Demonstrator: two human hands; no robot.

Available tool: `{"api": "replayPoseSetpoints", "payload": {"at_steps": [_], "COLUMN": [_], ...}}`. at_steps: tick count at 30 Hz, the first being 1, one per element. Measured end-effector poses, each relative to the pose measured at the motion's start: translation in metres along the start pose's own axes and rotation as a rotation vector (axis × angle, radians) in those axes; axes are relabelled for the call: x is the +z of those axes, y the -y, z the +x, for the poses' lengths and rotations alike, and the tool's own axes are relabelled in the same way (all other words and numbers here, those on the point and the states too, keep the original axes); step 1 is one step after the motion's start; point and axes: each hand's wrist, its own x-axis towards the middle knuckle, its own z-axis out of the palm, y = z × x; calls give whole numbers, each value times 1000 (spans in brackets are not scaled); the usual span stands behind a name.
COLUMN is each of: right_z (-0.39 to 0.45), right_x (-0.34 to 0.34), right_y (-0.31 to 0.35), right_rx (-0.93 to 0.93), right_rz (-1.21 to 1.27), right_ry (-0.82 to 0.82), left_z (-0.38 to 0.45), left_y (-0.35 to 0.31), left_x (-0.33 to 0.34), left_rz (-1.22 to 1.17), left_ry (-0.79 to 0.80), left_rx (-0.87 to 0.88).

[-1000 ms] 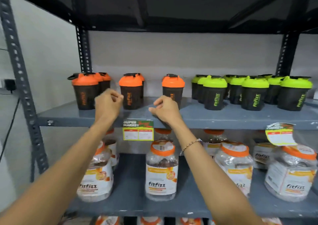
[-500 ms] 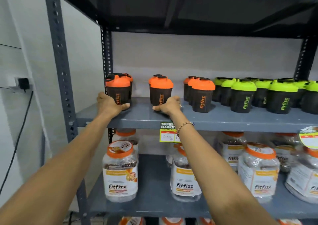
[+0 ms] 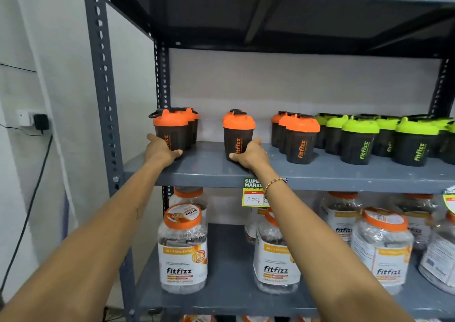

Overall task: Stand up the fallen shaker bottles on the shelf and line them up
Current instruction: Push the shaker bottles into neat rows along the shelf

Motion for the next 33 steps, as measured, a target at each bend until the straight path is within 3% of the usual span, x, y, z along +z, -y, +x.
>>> {"api": "replayPoseSetpoints", "payload": {"at_steps": [14,33], "right_z": [-3,-11], "right_x": [11,7], "right_y": [-3,4], "right_rx": [-44,-20], "right_rz": [-57,-100], "right_ry": [-54,0], "left_z": [3,-4], "left_y": [14,11], "left_x": [13,9], "left_rz": [67,136], "left_ry": [-66,-16], "left_rx": [132,122]}}
